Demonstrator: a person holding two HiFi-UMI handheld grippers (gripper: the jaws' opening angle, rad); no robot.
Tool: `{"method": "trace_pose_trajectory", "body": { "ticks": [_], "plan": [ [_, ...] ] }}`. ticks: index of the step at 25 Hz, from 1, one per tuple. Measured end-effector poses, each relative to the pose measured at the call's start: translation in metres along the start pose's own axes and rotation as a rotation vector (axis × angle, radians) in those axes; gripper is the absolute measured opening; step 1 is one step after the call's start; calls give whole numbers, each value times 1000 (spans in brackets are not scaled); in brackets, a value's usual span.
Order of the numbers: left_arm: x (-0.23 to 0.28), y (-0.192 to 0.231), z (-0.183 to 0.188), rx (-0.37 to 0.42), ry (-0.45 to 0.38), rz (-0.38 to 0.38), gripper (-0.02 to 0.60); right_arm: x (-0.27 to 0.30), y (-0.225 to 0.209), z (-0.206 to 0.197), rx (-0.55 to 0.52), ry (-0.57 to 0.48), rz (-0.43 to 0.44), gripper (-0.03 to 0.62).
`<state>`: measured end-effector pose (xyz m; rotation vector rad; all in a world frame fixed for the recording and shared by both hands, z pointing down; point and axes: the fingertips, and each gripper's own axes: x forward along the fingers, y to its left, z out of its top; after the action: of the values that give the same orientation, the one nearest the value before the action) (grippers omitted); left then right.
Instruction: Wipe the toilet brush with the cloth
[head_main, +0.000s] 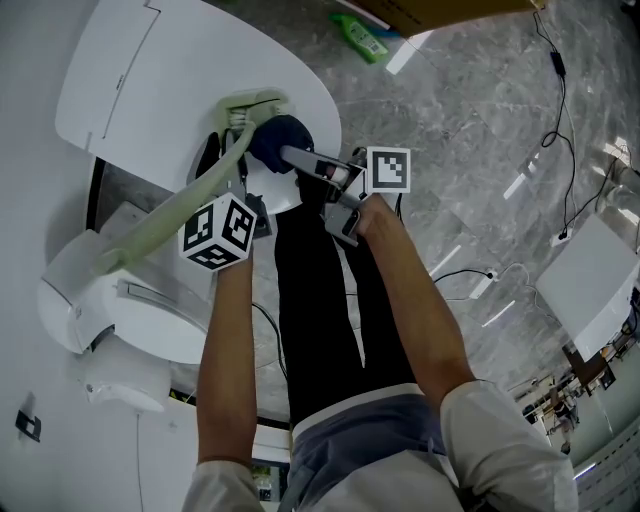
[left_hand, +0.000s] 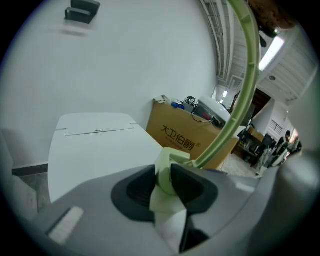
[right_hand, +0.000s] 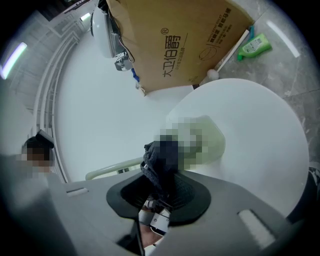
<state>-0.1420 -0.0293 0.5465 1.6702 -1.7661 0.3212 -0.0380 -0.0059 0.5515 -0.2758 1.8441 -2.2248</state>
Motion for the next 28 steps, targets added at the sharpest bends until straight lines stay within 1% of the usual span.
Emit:
{"method": "trace_pose_trajectory", "body": {
  "ticks": [10,15,23,28],
  "plan": [
    [1,0,0,2,-4,-4,0,-4,-9,0,72,-40,34,87],
    [1,1,1,4,-9,-11,0,-8,-16,1,87,-60,22,87],
    [1,2,2,3,-14,-16,0,-10,-23,0,100,-63,-3,87],
    [0,1,3,2,-17,-20,0,-11,-25,0,88,-66,-20,87]
  ]
}}
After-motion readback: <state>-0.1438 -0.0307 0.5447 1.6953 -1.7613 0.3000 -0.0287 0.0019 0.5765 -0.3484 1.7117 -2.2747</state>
